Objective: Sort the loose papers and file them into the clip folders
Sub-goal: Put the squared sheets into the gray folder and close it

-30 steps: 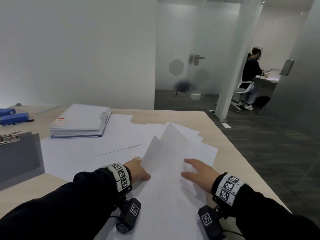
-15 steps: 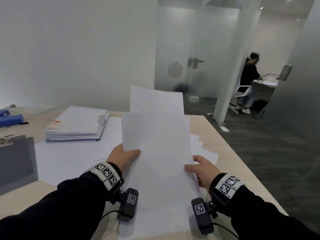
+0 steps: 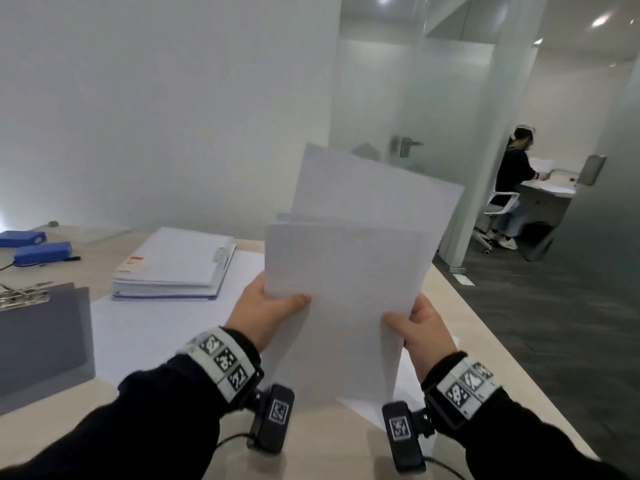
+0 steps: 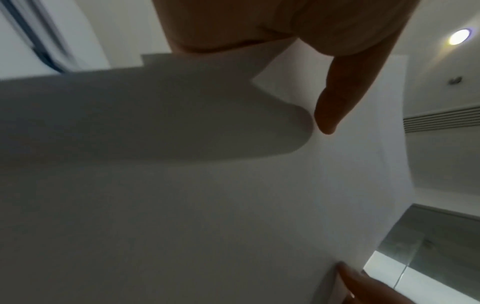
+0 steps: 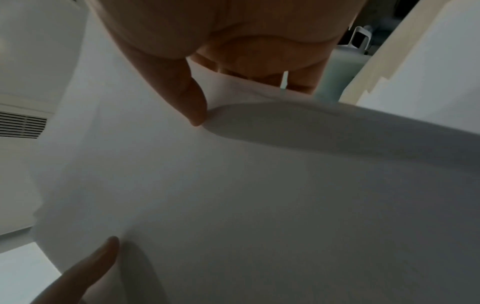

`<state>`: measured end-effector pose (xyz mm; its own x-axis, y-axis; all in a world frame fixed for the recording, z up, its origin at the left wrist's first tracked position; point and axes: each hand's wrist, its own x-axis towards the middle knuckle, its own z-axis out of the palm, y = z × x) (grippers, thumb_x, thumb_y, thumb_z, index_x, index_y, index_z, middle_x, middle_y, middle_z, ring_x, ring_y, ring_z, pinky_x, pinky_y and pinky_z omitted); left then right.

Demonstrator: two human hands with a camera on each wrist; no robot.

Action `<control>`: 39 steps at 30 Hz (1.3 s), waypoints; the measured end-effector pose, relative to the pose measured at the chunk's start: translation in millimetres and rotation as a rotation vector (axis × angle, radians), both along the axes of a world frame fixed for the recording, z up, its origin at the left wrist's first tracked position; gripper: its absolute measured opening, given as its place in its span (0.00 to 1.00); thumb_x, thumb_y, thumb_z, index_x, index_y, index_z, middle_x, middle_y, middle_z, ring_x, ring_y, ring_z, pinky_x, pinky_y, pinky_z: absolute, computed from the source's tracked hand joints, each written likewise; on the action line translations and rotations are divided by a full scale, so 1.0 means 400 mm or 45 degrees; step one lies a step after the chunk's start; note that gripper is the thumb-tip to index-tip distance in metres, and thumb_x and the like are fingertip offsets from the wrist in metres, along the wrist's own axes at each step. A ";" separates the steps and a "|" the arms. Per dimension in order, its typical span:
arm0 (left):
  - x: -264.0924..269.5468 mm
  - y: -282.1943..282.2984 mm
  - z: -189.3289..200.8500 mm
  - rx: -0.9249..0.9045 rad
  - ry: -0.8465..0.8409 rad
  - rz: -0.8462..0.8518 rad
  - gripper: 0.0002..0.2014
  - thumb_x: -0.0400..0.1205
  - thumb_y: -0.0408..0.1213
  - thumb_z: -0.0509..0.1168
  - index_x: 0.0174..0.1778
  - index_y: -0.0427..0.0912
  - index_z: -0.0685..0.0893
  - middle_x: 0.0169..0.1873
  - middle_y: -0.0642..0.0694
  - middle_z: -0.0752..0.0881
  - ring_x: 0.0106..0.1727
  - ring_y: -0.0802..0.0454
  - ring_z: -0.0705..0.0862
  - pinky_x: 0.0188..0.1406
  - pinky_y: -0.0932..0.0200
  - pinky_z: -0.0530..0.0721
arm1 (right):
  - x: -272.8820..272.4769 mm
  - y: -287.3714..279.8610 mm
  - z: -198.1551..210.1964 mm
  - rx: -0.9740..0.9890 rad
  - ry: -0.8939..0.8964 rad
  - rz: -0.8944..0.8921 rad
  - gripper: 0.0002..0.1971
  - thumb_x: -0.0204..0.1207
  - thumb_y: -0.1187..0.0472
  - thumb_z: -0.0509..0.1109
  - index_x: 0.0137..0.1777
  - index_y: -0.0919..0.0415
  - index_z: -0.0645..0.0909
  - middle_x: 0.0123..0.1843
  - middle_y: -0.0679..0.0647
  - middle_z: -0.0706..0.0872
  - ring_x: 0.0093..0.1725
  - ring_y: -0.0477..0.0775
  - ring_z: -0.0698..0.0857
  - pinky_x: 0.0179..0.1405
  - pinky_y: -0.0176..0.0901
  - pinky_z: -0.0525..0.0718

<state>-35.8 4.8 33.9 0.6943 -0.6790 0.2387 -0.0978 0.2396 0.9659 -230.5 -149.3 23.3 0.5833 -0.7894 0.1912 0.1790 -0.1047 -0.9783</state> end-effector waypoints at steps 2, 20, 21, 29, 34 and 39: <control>-0.017 0.009 -0.031 0.050 0.002 0.001 0.25 0.63 0.40 0.82 0.55 0.43 0.88 0.45 0.46 0.93 0.48 0.44 0.92 0.48 0.47 0.90 | -0.004 0.012 -0.027 0.028 -0.005 -0.012 0.20 0.76 0.79 0.65 0.61 0.57 0.79 0.52 0.58 0.91 0.54 0.64 0.89 0.51 0.55 0.87; -0.029 0.030 -0.118 0.121 0.178 -0.072 0.23 0.63 0.37 0.79 0.55 0.40 0.88 0.48 0.40 0.93 0.50 0.38 0.91 0.56 0.41 0.88 | 0.008 0.029 -0.073 0.141 -0.024 0.014 0.18 0.68 0.73 0.68 0.56 0.59 0.83 0.50 0.59 0.92 0.47 0.59 0.90 0.44 0.51 0.84; -0.029 0.029 -0.115 0.122 0.182 -0.077 0.23 0.64 0.37 0.79 0.56 0.40 0.88 0.48 0.40 0.93 0.50 0.39 0.92 0.55 0.42 0.88 | 0.009 0.026 -0.068 0.152 -0.027 0.013 0.16 0.67 0.72 0.68 0.55 0.60 0.84 0.49 0.59 0.92 0.46 0.59 0.90 0.43 0.51 0.84; -0.066 0.058 -0.145 0.411 0.045 -0.072 0.04 0.81 0.38 0.72 0.49 0.44 0.91 0.41 0.51 0.94 0.44 0.52 0.93 0.45 0.59 0.88 | -0.009 0.025 -0.119 0.266 0.114 0.063 0.21 0.59 0.65 0.69 0.55 0.59 0.85 0.50 0.60 0.92 0.45 0.60 0.90 0.45 0.51 0.84; -0.059 0.090 -0.120 0.474 -0.001 0.058 0.06 0.82 0.42 0.70 0.43 0.46 0.90 0.35 0.55 0.93 0.41 0.56 0.92 0.38 0.62 0.85 | -0.003 0.046 -0.105 0.182 0.303 0.166 0.19 0.66 0.59 0.71 0.58 0.53 0.84 0.50 0.55 0.93 0.47 0.58 0.92 0.43 0.52 0.86; -0.046 0.172 -0.099 0.378 0.128 0.152 0.06 0.81 0.38 0.71 0.49 0.40 0.90 0.38 0.48 0.94 0.41 0.49 0.93 0.37 0.60 0.87 | 0.041 0.111 -0.076 0.033 0.325 0.218 0.12 0.79 0.67 0.67 0.57 0.54 0.85 0.49 0.55 0.93 0.48 0.60 0.91 0.47 0.55 0.87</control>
<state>-54.4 73.8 -5.7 0.7831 -0.6211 -0.0311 -0.0087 -0.0610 0.9981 -213.9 -104.7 -7.2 0.7350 -0.6780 0.0023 -0.0600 -0.0685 -0.9958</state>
